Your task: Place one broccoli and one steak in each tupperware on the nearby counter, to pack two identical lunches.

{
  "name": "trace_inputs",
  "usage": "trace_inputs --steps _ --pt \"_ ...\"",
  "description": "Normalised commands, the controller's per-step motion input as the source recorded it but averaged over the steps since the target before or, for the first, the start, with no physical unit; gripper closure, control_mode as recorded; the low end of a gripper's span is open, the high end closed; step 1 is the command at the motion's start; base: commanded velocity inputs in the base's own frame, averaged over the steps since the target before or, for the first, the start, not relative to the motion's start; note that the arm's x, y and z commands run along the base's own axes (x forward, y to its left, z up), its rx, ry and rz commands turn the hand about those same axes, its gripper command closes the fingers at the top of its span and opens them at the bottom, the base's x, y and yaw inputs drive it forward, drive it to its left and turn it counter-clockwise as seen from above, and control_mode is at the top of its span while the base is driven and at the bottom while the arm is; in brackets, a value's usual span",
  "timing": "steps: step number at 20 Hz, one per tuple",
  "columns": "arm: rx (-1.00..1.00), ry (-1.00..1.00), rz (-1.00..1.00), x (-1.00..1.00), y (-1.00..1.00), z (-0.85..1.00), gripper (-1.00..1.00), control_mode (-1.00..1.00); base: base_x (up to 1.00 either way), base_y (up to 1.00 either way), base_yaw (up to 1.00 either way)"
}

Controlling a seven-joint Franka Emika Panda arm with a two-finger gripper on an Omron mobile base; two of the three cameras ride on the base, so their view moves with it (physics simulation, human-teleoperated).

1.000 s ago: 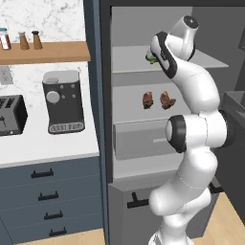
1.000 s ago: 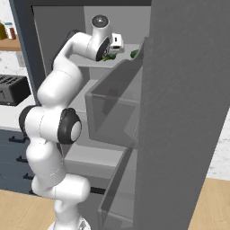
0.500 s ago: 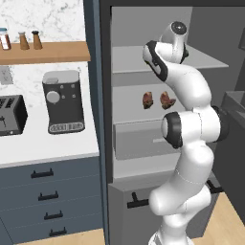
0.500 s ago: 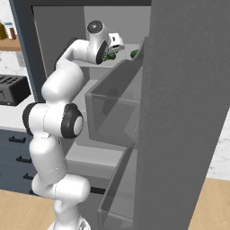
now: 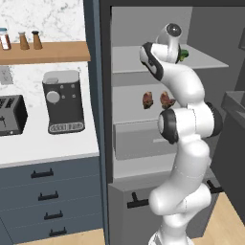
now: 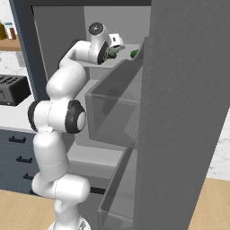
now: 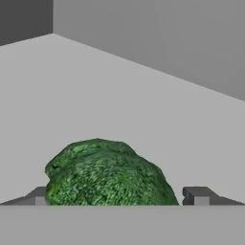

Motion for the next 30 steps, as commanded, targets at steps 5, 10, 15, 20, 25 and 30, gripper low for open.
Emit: trace_inputs --steps 5,10,15,20,25,30 --pt "0.02 0.0 0.02 0.02 0.15 -0.41 1.0 -1.0 0.0 0.0 0.0" --pt "0.0 0.01 0.08 -0.07 0.22 -0.77 1.0 -1.0 0.0 0.0 0.0" --pt "0.03 0.01 0.04 0.0 0.0 -0.6 1.0 -1.0 0.0 0.0 0.0" --pt "0.12 0.02 0.0 -0.08 -0.03 0.1 1.0 -1.0 0.0 0.0 0.0" --pt "0.13 0.11 0.0 -0.74 -0.05 0.48 1.0 -1.0 0.0 0.0 0.0" --pt "0.08 0.23 0.06 -1.0 -0.01 0.11 1.0 -1.0 0.0 0.0 0.0"
